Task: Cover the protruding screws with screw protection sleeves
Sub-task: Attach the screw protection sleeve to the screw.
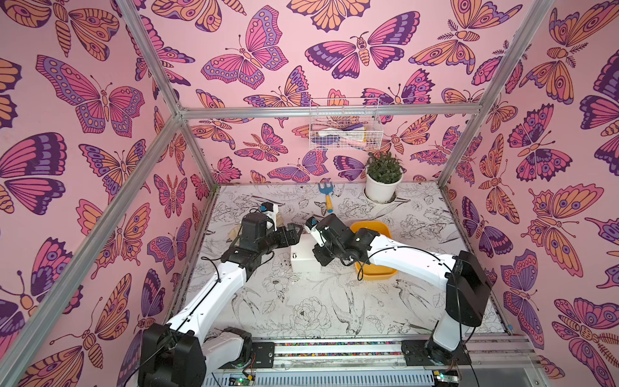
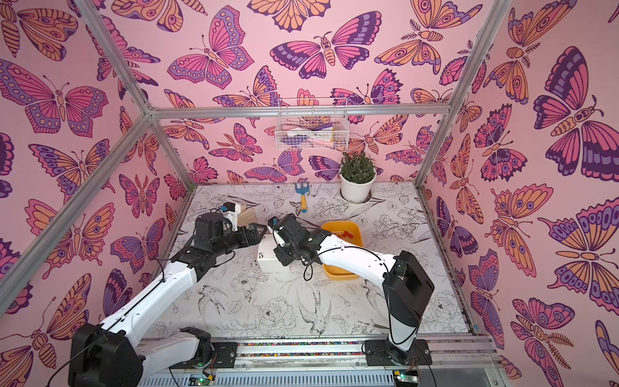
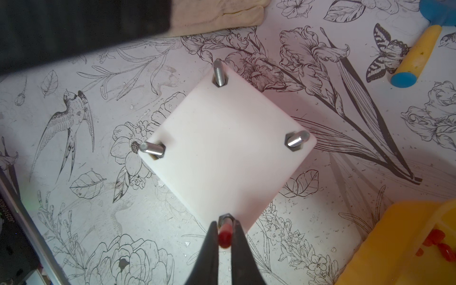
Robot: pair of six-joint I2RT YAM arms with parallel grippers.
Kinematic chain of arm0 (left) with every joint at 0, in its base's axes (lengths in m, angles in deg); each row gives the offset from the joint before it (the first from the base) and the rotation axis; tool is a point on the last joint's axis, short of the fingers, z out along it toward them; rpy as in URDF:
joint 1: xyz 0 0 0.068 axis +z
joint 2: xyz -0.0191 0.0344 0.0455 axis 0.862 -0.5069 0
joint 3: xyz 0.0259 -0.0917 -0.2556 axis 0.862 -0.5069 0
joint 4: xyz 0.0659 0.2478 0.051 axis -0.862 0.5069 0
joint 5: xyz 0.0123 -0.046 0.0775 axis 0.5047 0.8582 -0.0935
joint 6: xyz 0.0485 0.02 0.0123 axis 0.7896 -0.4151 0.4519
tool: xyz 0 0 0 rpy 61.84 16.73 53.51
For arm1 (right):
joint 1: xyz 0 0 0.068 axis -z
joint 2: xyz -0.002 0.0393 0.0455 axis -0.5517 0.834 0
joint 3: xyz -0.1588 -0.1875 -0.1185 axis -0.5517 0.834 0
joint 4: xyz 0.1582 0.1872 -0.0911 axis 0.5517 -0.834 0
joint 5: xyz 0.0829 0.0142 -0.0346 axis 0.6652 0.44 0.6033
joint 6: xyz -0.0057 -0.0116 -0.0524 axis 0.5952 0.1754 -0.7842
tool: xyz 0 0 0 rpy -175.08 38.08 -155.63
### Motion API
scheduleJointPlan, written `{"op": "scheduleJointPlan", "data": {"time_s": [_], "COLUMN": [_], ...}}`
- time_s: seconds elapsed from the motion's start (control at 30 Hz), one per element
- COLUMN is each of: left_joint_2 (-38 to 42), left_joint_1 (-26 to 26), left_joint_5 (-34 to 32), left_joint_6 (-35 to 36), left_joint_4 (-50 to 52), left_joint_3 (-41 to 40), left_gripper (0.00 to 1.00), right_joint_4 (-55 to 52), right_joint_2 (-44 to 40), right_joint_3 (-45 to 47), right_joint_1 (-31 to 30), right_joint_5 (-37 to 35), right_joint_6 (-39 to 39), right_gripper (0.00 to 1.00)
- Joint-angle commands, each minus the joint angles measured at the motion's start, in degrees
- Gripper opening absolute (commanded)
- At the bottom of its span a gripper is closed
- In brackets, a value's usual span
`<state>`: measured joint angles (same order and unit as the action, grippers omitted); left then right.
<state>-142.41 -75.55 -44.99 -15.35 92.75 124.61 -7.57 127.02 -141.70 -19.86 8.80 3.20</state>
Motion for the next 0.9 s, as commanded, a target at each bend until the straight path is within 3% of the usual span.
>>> {"op": "scheduleJointPlan", "data": {"time_s": [0.0, 0.43, 0.87], "left_joint_2": [0.8, 1.2, 1.7], "left_joint_1": [0.5, 0.6, 0.7], "left_joint_5": [0.3, 0.2, -0.1], "left_joint_6": [-0.1, -0.1, -0.5], "left_joint_4": [-0.4, -0.6, -0.6], "left_joint_3": [-1.0, -1.1, -2.0], "left_gripper": [0.92, 0.92, 0.92], "right_joint_4": [-1.4, -0.8, -2.1], "right_joint_2": [0.5, -1.6, -3.8], "right_joint_3": [-0.9, -0.8, -2.1], "right_joint_1": [-0.4, -0.4, -0.4], "right_joint_5": [-0.3, -1.3, -1.1], "right_joint_6": [0.2, 0.2, 0.2], "right_gripper": [0.15, 0.28, 0.24]}}
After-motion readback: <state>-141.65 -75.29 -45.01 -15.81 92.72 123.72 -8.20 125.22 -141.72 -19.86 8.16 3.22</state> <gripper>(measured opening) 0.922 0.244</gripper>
